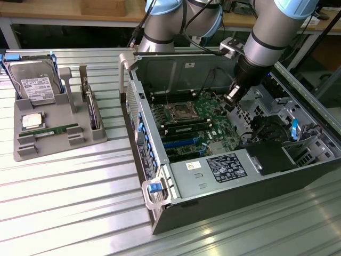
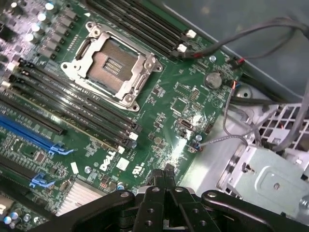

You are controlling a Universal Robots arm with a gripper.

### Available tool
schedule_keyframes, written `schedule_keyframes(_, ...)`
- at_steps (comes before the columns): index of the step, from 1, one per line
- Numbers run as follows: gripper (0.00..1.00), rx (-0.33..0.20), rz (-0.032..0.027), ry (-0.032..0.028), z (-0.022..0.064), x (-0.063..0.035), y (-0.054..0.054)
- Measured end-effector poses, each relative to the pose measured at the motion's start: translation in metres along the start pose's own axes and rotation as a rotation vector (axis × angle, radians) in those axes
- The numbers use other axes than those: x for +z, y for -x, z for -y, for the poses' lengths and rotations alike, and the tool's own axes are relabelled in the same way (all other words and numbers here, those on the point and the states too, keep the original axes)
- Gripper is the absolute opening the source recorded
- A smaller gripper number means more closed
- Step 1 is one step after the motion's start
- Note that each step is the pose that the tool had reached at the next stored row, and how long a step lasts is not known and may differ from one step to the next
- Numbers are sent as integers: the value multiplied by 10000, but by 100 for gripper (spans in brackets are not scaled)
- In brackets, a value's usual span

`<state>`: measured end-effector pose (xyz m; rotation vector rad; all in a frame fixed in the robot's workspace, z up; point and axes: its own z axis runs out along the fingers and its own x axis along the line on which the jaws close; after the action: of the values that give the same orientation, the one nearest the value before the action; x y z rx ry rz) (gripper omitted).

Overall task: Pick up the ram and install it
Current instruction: 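Press down the ram until it locks into place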

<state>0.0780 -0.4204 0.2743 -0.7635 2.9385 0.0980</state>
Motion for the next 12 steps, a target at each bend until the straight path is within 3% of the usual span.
schedule_keyframes(3, 10, 529, 19, -61, 0, 1, 0)
schedule_keyframes(4, 10, 1022, 37, -120, 0, 2, 0)
schedule_keyframes(10, 10, 2899, 105, -341, 0, 4, -1)
schedule_keyframes(12, 10, 3208, 117, -377, 0, 4, -1)
